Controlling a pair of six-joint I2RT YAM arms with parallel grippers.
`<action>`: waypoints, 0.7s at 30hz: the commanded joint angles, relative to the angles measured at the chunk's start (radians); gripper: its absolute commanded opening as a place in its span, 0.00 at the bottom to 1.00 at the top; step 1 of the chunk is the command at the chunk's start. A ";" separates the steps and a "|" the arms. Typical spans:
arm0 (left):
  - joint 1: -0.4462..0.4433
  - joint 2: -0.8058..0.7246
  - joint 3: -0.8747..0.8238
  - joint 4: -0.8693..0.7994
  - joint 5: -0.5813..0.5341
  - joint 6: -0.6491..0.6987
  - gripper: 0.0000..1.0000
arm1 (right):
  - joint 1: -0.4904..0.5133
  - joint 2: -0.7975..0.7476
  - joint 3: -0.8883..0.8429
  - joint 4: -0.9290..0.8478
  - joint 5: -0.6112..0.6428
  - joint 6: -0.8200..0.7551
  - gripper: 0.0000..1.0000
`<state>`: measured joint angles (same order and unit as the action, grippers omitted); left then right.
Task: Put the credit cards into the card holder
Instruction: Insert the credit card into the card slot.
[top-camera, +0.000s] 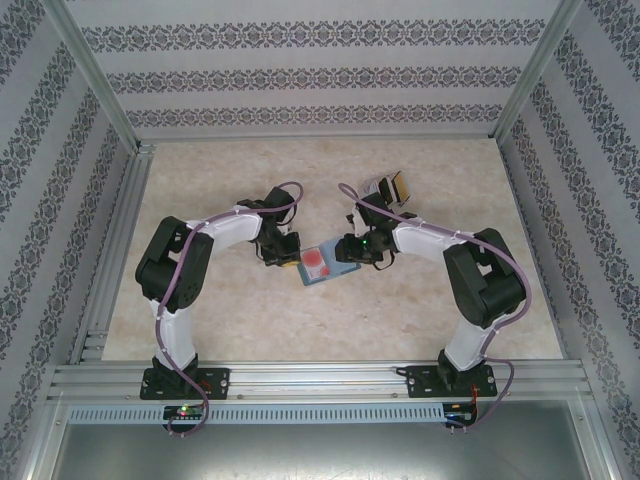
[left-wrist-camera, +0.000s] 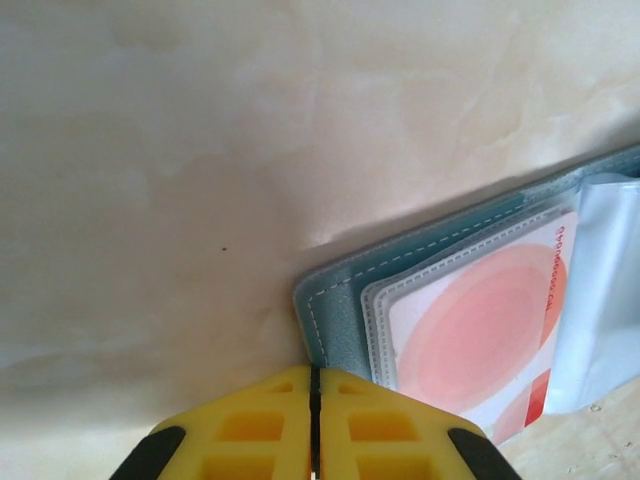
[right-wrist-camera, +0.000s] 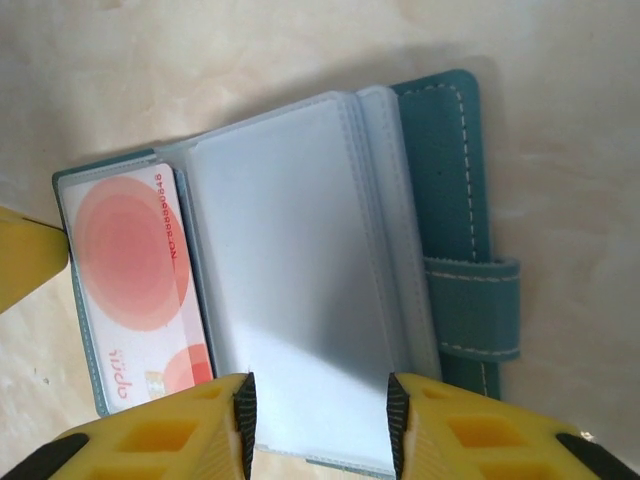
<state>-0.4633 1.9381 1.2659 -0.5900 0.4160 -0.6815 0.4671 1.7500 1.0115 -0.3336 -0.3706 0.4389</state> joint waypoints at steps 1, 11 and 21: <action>-0.004 -0.064 0.050 -0.051 -0.009 0.026 0.11 | 0.000 -0.055 -0.015 -0.039 0.014 -0.019 0.42; 0.027 -0.024 0.186 -0.043 0.015 0.020 0.16 | 0.007 -0.113 -0.088 -0.006 -0.094 0.044 0.37; 0.035 0.149 0.276 -0.040 0.073 0.047 0.15 | 0.026 -0.076 -0.159 0.067 -0.060 0.084 0.33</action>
<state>-0.4362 2.0682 1.5604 -0.6136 0.4595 -0.6579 0.4908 1.6550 0.8551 -0.3008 -0.4374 0.5068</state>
